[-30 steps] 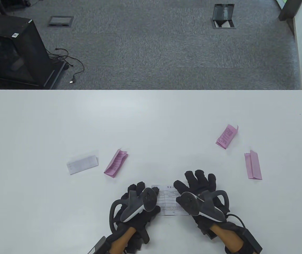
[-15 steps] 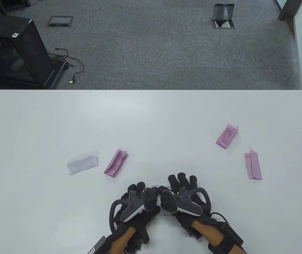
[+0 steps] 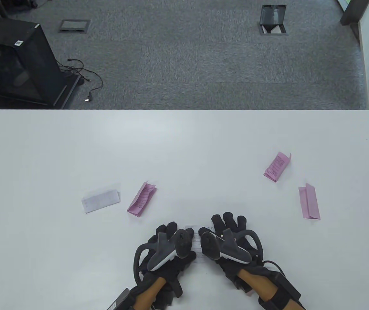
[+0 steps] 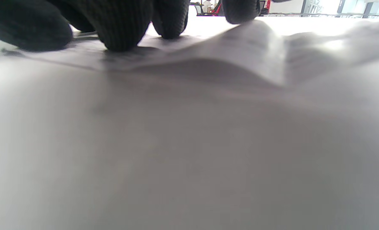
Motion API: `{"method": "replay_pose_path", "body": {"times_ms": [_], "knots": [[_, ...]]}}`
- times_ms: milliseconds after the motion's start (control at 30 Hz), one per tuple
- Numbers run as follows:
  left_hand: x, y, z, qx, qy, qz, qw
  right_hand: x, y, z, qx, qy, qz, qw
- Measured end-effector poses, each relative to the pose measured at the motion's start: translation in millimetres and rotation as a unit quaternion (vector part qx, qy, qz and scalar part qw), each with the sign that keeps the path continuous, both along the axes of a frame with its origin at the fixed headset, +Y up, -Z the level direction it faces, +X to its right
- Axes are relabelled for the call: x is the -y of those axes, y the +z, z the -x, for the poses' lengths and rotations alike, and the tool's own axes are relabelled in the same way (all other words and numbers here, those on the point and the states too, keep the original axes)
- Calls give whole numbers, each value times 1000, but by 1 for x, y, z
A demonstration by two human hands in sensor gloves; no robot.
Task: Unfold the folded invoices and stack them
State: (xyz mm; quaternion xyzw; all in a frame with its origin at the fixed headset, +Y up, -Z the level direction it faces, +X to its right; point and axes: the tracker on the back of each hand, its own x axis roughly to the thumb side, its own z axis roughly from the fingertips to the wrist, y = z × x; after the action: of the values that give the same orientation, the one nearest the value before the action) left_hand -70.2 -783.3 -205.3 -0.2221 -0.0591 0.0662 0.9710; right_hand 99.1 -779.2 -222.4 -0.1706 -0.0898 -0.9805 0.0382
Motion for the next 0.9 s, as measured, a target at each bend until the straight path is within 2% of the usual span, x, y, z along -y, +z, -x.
{"method": "replay_pose_path", "body": {"times_ms": [667, 900], "knots": [[0, 0, 1, 0, 0, 1, 1000, -1, -1, -76, 75, 2, 3, 997], [0, 0, 1, -1, 1, 1, 1000, -2, -2, -84, 82, 11, -1, 997]]}}
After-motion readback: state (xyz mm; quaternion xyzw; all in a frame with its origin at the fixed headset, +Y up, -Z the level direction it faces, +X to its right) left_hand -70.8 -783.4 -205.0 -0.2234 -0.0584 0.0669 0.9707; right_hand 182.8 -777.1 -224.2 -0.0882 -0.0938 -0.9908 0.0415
